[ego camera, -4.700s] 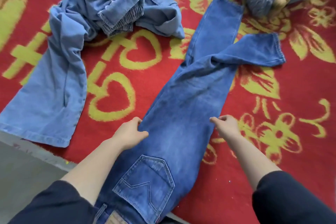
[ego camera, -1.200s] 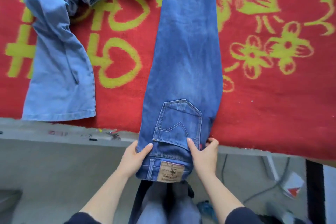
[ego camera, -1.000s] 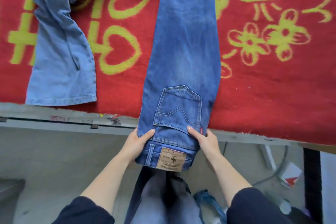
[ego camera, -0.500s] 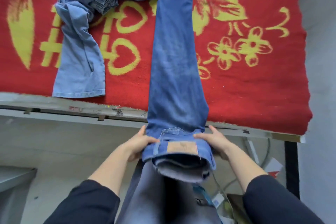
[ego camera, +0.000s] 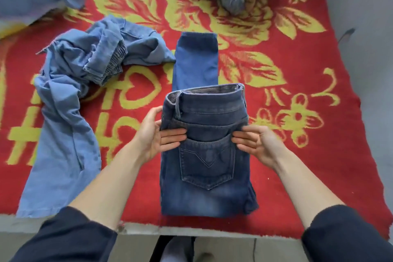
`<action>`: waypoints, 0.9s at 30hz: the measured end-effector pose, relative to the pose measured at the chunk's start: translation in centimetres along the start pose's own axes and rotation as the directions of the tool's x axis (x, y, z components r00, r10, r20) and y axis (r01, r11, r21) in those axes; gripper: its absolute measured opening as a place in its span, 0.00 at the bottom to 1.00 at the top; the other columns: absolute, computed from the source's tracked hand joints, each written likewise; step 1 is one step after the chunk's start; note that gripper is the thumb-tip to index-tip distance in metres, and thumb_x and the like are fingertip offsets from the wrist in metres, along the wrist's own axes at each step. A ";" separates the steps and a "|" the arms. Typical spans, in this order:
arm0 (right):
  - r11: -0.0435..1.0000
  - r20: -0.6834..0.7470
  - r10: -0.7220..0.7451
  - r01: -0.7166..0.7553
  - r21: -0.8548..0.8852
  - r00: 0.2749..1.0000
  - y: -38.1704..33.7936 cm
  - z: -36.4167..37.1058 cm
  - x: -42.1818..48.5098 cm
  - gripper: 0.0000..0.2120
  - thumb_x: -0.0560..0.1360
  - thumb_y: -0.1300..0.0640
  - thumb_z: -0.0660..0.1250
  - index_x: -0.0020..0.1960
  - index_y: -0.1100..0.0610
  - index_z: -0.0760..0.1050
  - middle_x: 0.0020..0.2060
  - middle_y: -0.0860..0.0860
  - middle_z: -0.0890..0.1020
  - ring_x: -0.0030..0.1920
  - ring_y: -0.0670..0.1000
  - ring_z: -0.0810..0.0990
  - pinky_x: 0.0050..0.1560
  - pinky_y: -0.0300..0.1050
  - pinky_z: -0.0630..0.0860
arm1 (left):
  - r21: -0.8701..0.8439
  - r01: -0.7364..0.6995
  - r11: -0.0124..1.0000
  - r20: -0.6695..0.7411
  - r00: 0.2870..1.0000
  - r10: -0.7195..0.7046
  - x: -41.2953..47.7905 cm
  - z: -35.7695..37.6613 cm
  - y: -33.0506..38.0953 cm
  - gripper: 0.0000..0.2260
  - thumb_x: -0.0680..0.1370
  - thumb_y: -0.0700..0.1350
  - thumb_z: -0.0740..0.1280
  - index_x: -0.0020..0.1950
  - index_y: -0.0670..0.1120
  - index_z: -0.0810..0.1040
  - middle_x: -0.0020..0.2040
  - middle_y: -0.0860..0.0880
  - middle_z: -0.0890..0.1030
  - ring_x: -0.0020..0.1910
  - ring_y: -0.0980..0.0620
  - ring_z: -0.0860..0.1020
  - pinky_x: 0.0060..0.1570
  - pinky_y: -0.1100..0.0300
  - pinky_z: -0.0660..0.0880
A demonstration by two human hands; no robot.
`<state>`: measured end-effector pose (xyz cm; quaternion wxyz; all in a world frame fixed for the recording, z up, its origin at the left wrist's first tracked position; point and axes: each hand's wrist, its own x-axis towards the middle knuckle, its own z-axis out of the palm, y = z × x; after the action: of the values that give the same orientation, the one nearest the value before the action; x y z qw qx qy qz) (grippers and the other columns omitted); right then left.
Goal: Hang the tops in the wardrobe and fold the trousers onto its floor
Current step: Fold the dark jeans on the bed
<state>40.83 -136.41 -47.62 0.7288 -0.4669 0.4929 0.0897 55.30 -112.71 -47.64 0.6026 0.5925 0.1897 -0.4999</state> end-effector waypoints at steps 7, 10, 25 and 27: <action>0.972 -0.071 -0.205 0.194 -0.133 0.976 -9.7 4.2 7.8 0.05 0.78 0.59 0.64 0.46 0.61 0.76 0.34 0.55 0.85 0.32 0.51 0.85 0.32 0.40 0.81 | 0.148 -0.077 0.986 -0.034 0.996 0.083 7.4 2.8 12.2 0.21 0.74 0.64 0.54 0.49 0.51 0.78 0.44 0.45 0.86 0.40 0.50 0.85 0.56 0.48 0.69; 0.943 -0.072 -0.321 0.312 -0.114 0.944 -13.6 5.9 10.8 0.04 0.78 0.60 0.64 0.47 0.61 0.75 0.39 0.56 0.84 0.33 0.49 0.84 0.35 0.42 0.81 | 0.145 -0.202 0.969 0.000 0.979 0.204 10.2 3.2 16.6 0.23 0.75 0.64 0.54 0.58 0.53 0.77 0.48 0.47 0.86 0.47 0.50 0.84 0.61 0.44 0.67; -0.254 0.476 -0.177 0.427 -0.868 0.862 7.0 0.9 9.7 0.42 0.73 0.29 0.51 0.79 0.49 0.42 0.77 0.47 0.39 0.77 0.51 0.36 0.76 0.47 0.35 | 0.905 -0.351 -0.239 0.413 0.859 0.301 10.7 -0.9 -10.2 0.35 0.77 0.67 0.45 0.76 0.51 0.36 0.76 0.49 0.32 0.76 0.48 0.34 0.74 0.52 0.33; -0.340 0.518 -0.118 0.456 -0.822 0.847 8.5 -0.2 8.4 0.49 0.69 0.27 0.58 0.79 0.53 0.49 0.78 0.50 0.47 0.78 0.55 0.45 0.77 0.51 0.43 | 0.875 -0.364 -0.321 0.446 0.863 0.237 9.7 -2.0 -11.2 0.41 0.75 0.69 0.53 0.78 0.47 0.43 0.78 0.44 0.41 0.77 0.44 0.39 0.75 0.52 0.40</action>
<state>39.86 -134.69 -59.44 0.1240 -0.9459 0.0102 0.2995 50.93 -112.32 -61.91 0.0307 0.8372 -0.4527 -0.3053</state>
